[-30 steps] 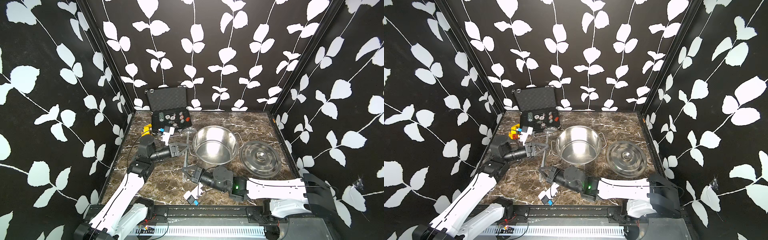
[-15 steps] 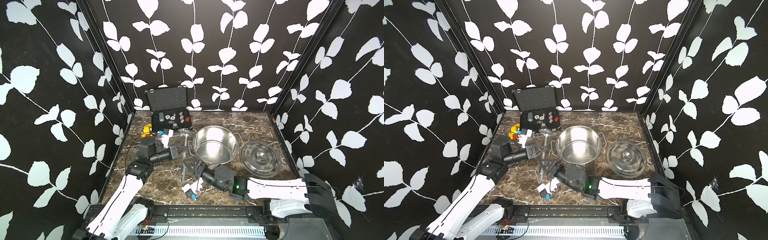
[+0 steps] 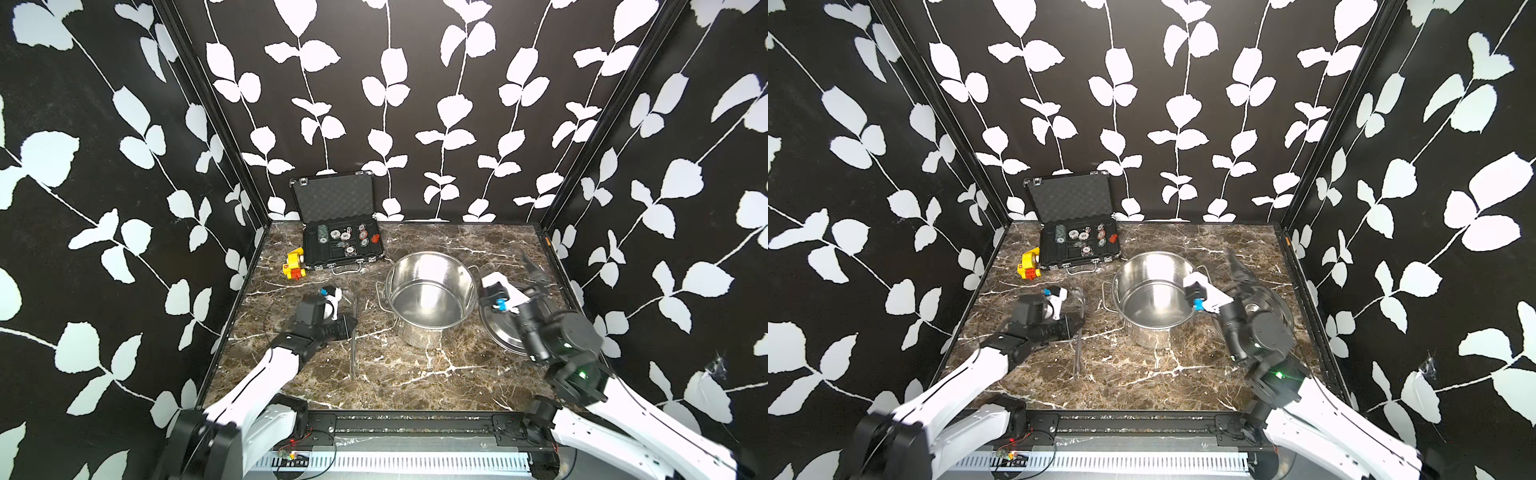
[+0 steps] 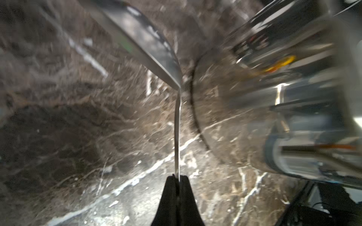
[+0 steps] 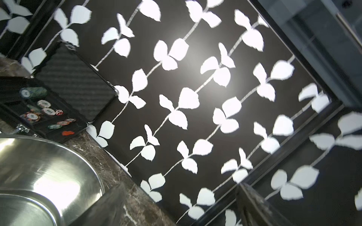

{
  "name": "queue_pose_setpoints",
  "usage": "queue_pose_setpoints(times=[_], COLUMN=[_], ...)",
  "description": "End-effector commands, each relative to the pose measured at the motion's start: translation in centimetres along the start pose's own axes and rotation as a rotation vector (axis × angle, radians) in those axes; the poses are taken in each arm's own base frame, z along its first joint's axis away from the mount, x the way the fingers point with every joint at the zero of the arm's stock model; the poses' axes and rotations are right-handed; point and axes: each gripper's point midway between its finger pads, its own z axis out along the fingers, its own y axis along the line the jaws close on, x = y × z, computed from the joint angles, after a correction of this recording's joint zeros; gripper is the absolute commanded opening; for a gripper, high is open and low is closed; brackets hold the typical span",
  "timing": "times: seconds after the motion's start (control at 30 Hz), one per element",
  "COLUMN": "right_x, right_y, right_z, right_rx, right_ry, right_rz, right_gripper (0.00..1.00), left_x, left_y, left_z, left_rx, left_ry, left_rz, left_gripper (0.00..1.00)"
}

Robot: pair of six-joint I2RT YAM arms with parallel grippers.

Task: Stir the soup with a spoon
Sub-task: Place the spoon at the center of the board.

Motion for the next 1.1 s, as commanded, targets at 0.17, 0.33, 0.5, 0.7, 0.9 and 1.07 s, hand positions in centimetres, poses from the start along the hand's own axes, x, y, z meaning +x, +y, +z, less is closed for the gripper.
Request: queue_pose_setpoints(times=[0.17,0.33,0.5,0.7,0.9,1.07], right_x=[9.8,15.7,21.4,25.3,27.6,29.4], right_y=[-0.1,-1.0,-1.2,-0.7,0.1,1.1], right_z=[-0.2,-0.3,-0.5,-0.8,-1.4,-1.8], right_rx=[0.058,0.149,0.208,0.237,0.234,0.207], right_ry=[0.292,0.406,0.535,0.632,0.703,0.768], right_rz=[0.298,0.475,0.637,0.722,0.757,0.771], right_gripper=[1.0,1.0,1.0,1.0,1.0,0.99], left_x=[-2.5,-1.3,-0.1,-0.2,-1.4,-4.1], left_y=[-1.0,0.3,1.6,3.2,3.4,3.8], left_z=[3.1,3.9,3.9,2.9,1.0,-3.6], left_rx=[0.133,0.103,0.045,-0.058,-0.122,-0.27], left_ry=[-0.123,-0.107,-0.082,-0.106,-0.166,-0.312], left_rz=[0.128,0.153,0.15,0.136,0.145,0.15], left_gripper=[0.0,0.0,0.03,0.23,0.44,0.78])
